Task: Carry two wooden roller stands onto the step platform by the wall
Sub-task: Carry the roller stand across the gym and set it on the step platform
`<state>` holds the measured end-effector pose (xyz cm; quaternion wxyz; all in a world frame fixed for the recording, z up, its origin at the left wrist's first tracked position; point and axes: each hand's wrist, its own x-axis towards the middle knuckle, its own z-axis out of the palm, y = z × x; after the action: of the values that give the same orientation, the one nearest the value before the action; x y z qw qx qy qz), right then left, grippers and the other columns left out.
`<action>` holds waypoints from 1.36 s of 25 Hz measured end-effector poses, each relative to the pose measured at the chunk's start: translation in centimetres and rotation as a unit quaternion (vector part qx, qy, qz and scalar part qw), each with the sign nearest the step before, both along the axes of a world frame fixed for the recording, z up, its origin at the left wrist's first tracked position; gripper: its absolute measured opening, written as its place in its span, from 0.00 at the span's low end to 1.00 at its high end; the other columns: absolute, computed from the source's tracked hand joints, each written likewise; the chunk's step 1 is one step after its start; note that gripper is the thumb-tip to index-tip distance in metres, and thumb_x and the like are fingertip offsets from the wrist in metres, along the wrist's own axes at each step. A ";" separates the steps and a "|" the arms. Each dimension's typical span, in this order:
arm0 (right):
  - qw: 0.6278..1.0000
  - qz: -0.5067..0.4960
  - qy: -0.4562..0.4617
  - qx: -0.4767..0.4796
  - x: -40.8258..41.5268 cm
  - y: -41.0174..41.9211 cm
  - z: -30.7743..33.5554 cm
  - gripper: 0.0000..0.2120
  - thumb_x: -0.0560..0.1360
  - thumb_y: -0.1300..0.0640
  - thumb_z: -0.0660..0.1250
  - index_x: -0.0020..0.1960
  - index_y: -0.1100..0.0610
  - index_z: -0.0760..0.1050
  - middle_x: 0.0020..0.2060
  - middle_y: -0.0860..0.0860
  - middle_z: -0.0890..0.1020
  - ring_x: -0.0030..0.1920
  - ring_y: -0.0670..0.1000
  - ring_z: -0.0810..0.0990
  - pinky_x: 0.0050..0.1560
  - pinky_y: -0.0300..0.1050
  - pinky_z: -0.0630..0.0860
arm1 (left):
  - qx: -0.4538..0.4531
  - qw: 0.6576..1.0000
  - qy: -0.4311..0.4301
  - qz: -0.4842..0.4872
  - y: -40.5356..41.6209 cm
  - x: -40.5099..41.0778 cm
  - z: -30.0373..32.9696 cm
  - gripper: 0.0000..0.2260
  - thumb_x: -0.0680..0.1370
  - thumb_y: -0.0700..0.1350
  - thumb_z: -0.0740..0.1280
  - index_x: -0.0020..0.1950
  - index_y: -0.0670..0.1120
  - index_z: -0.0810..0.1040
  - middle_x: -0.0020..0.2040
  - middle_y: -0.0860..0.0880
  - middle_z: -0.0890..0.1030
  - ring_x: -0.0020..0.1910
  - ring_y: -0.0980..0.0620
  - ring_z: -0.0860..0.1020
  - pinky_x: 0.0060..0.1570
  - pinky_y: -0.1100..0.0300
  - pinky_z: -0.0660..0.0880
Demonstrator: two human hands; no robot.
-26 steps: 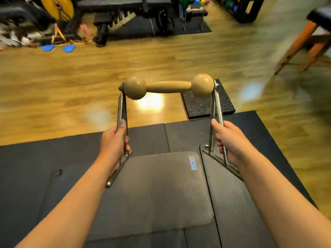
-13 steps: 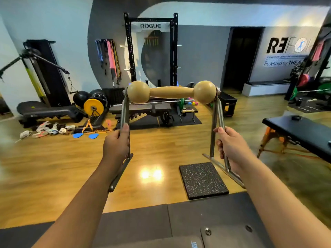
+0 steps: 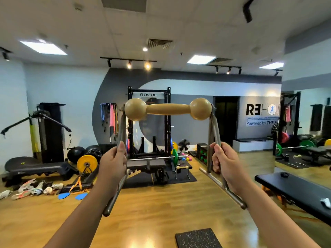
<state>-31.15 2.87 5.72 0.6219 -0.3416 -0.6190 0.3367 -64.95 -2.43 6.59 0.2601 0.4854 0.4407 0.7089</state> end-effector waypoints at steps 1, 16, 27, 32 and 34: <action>1.000 -0.002 0.011 0.011 0.1 0.1 0.7 0.12 0.88 0.52 0.57 0.54 0.54 0.78 0.30 0.46 0.74 0.30 0.46 0.70 0.30 0.43 0.71 | 0.011 1.000 -0.001 -0.007 -0.1 0.2 0.8 0.20 0.85 0.57 0.59 0.45 0.42 0.74 0.27 0.52 0.67 0.23 0.56 0.63 0.21 0.63 0.62; 0.997 -0.055 0.016 0.052 2.0 1.4 0.7 0.11 0.87 0.54 0.58 0.57 0.55 0.78 0.29 0.45 0.73 0.29 0.46 0.70 0.29 0.43 0.71 | 0.058 0.998 0.008 -0.014 3.7 2.6 1.1 0.17 0.87 0.52 0.58 0.48 0.42 0.78 0.29 0.50 0.67 0.22 0.57 0.63 0.20 0.65 0.61; 0.997 -0.066 0.021 0.034 16.1 5.9 -0.1 0.11 0.88 0.55 0.57 0.59 0.55 0.78 0.29 0.45 0.76 0.30 0.45 0.71 0.31 0.43 0.72 | 0.035 0.999 0.019 -0.023 9.5 16.9 0.1 0.17 0.87 0.53 0.59 0.46 0.43 0.76 0.29 0.50 0.67 0.22 0.57 0.62 0.20 0.64 0.60; 0.998 -0.061 0.012 0.013 26.5 9.7 -0.7 0.11 0.88 0.55 0.57 0.60 0.56 0.77 0.30 0.46 0.75 0.30 0.47 0.71 0.32 0.47 0.72 | 0.026 0.999 0.004 -0.024 13.7 27.2 -1.4 0.17 0.87 0.54 0.60 0.45 0.44 0.76 0.29 0.51 0.67 0.23 0.56 0.63 0.20 0.64 0.60; 0.998 -0.058 0.001 0.016 30.0 11.7 -1.2 0.11 0.88 0.55 0.57 0.59 0.56 0.78 0.30 0.46 0.74 0.30 0.47 0.71 0.32 0.46 0.71 | 0.022 1.000 0.008 -0.013 15.5 30.4 -2.3 0.18 0.87 0.54 0.60 0.45 0.44 0.76 0.29 0.51 0.67 0.24 0.56 0.63 0.21 0.63 0.60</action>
<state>-1.18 14.61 4.54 0.6463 -0.3665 -0.6027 0.2910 -34.52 13.11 4.30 0.2548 0.5022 0.4206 0.7113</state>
